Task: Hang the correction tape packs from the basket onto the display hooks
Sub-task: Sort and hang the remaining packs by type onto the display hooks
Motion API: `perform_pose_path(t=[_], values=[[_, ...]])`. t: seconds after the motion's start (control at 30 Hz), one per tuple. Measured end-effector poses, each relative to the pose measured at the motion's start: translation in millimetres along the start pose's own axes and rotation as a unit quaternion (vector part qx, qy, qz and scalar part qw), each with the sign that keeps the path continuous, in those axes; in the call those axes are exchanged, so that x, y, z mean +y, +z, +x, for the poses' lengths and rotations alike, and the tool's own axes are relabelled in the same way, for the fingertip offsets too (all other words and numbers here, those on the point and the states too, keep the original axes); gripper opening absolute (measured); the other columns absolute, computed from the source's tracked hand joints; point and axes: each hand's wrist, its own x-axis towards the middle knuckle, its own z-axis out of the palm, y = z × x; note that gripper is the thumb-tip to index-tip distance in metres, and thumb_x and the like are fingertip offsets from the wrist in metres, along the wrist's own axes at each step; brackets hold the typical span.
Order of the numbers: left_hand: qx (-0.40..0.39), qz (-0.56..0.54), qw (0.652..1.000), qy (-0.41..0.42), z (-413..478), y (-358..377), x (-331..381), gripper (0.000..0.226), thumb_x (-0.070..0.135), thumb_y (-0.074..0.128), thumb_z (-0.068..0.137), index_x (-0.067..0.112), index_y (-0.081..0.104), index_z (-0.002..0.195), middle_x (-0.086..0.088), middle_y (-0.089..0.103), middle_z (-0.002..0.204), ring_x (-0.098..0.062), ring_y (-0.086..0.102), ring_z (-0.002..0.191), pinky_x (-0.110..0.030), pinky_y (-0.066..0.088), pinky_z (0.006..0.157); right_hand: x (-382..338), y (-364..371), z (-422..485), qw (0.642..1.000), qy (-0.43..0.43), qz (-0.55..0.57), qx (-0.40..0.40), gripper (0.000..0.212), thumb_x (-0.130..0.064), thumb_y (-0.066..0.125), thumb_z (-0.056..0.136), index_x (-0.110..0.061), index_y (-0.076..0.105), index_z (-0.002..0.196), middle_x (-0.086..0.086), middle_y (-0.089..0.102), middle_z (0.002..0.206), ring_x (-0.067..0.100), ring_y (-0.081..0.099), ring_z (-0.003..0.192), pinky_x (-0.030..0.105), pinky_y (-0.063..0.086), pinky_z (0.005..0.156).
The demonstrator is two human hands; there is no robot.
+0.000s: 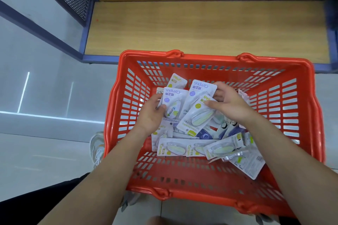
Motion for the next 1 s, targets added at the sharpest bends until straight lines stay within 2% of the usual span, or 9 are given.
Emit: perform_pose_path(t=[0.07, 0.13, 0.23, 0.3, 0.4, 0.53, 0.7, 0.87, 1.0], values=[[0.013, -0.009, 1.000, 0.004, -5, -5, 6, 0.028, 0.008, 0.049, 0.105, 0.017, 0.058, 0.130, 0.000, 0.073, 0.119, -0.017, 0.072, 0.103, -0.045, 0.061, 0.086, -5, -3, -4, 1.000, -0.007, 0.007, -0.011, 0.031, 0.000, 0.072, 0.092, -0.020, 0.058, 0.111, -0.001, 0.077, 0.110, 0.016, 0.073, 0.104, 0.036, 0.058, 0.091], [0.016, -0.030, 0.999, 0.002, -13, -10, 13, 0.027, 0.007, 0.050, 0.105, 0.021, 0.059, 0.126, 0.001, 0.074, 0.115, -0.021, 0.073, 0.102, -0.050, 0.061, 0.085, -9, -5, -11, 1.000, -0.006, 0.022, -0.018, 0.032, 0.001, 0.071, 0.092, -0.021, 0.060, 0.114, -0.001, 0.077, 0.111, 0.016, 0.074, 0.105, 0.040, 0.058, 0.093], [0.034, -0.047, 0.998, 0.022, -25, -14, 24, 0.027, 0.003, 0.048, 0.104, 0.022, 0.059, 0.120, -0.001, 0.073, 0.117, -0.023, 0.071, 0.107, -0.042, 0.062, 0.084, -18, -7, -24, 0.998, -0.009, 0.049, -0.027, 0.040, 0.002, 0.069, 0.093, -0.024, 0.063, 0.123, -0.001, 0.076, 0.117, 0.016, 0.071, 0.112, 0.043, 0.056, 0.096], [0.042, -0.071, 0.996, 0.032, -31, -17, 32, 0.028, 0.001, 0.047, 0.105, 0.015, 0.059, 0.125, -0.006, 0.071, 0.122, -0.019, 0.072, 0.104, -0.043, 0.063, 0.080, -22, -10, -32, 0.996, -0.016, 0.079, -0.024, 0.040, 0.003, 0.068, 0.093, -0.023, 0.065, 0.123, 0.002, 0.075, 0.119, 0.021, 0.071, 0.114, 0.043, 0.056, 0.094], [0.052, -0.090, 0.993, 0.058, -44, -20, 46, 0.028, -0.002, 0.047, 0.104, 0.014, 0.059, 0.124, 0.000, 0.071, 0.116, 0.001, 0.071, 0.095, -0.025, 0.061, 0.072, -29, -13, -44, 0.993, -0.023, 0.116, 0.000, 0.031, 0.001, 0.067, 0.092, -0.019, 0.070, 0.116, 0.005, 0.076, 0.114, 0.029, 0.073, 0.107, 0.038, 0.056, 0.084], [0.068, -0.112, 0.987, 0.093, -62, -24, 66, 0.030, -0.002, 0.048, 0.104, 0.023, 0.061, 0.113, 0.009, 0.073, 0.109, -0.002, 0.073, 0.096, -0.025, 0.061, 0.075, -38, -14, -59, 0.988, -0.032, 0.147, 0.024, 0.025, 0.005, 0.063, 0.093, -0.014, 0.071, 0.108, 0.004, 0.077, 0.104, 0.026, 0.075, 0.093, 0.035, 0.057, 0.076], [0.078, -0.132, 0.980, 0.122, -73, -27, 82, 0.026, -0.001, 0.048, 0.104, 0.009, 0.060, 0.125, 0.009, 0.073, 0.114, 0.000, 0.071, 0.100, -0.019, 0.057, 0.077, -46, -15, -68, 0.988, -0.047, 0.146, 0.035, 0.024, 0.007, 0.063, 0.092, -0.012, 0.071, 0.105, 0.007, 0.076, 0.103, 0.025, 0.074, 0.091, 0.034, 0.056, 0.076], [0.041, -0.121, 0.990, 0.054, -64, -13, 56, 0.027, 0.002, 0.048, 0.105, 0.012, 0.061, 0.127, -0.001, 0.072, 0.122, -0.017, 0.070, 0.112, -0.023, 0.059, 0.074, -42, -16, -71, 0.984, -0.030, 0.170, 0.050, 0.022, 0.004, 0.061, 0.093, -0.009, 0.070, 0.108, 0.010, 0.076, 0.101, 0.025, 0.073, 0.087, 0.032, 0.058, 0.071], [0.011, -0.100, 0.994, -0.043, -56, 9, 18, 0.027, 0.005, 0.050, 0.104, 0.025, 0.063, 0.116, -0.002, 0.070, 0.126, -0.028, 0.065, 0.120, -0.053, 0.057, 0.096, -25, -11, -65, 0.983, 0.013, 0.173, 0.052, 0.019, 0.000, 0.062, 0.094, -0.012, 0.071, 0.107, 0.013, 0.077, 0.105, 0.027, 0.073, 0.091, 0.038, 0.055, 0.080]])
